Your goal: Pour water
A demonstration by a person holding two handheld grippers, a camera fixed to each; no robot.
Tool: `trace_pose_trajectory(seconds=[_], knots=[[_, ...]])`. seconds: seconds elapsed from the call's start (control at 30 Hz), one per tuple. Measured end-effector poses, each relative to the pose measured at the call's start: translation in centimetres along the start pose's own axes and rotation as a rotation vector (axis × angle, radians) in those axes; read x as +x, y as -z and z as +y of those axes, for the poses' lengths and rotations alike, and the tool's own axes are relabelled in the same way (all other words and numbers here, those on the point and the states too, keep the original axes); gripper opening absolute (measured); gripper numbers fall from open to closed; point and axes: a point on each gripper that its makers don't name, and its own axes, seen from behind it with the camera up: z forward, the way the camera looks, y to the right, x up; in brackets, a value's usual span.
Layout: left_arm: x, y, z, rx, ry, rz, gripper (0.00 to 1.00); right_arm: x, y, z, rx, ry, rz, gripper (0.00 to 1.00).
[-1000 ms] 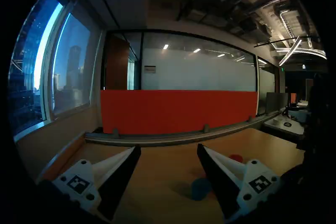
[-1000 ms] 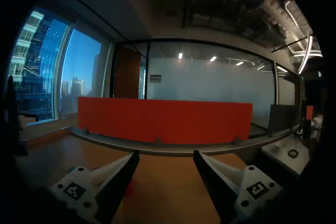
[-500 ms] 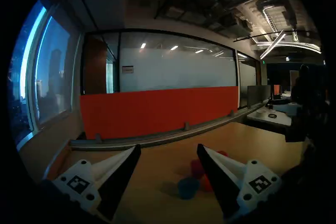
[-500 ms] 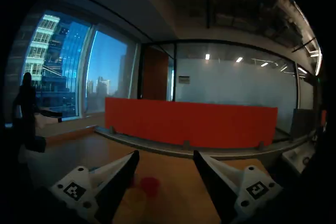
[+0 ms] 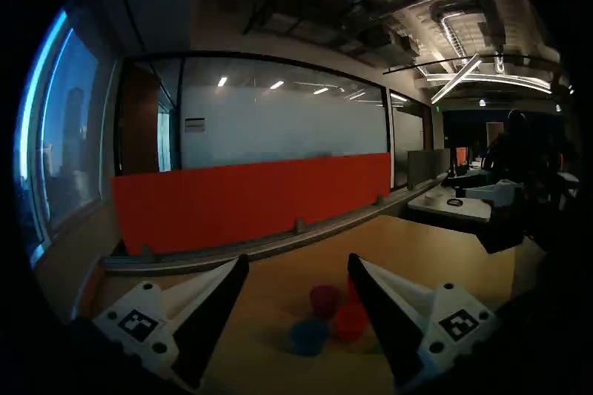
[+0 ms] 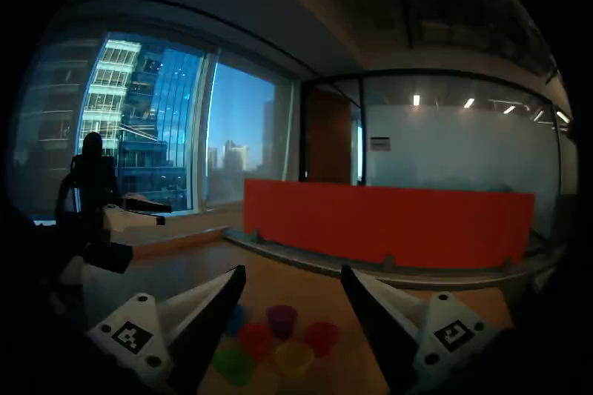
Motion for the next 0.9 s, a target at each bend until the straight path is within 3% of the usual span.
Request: trace_pose_trajectory(seconds=[0.37, 0.9], knots=[[-1.1, -0.5, 0.2, -0.050, -0.005, -0.030, 1.00, -0.7, -0.7, -2.5, 0.107, -0.005, -0.051, 0.99], [-4.5, -1.4, 0.2, -0.101, -0.057, -0.103, 1.00, -4.2, -0.5, -5.8, 0.236, 0.102, -0.181, 0.99]])
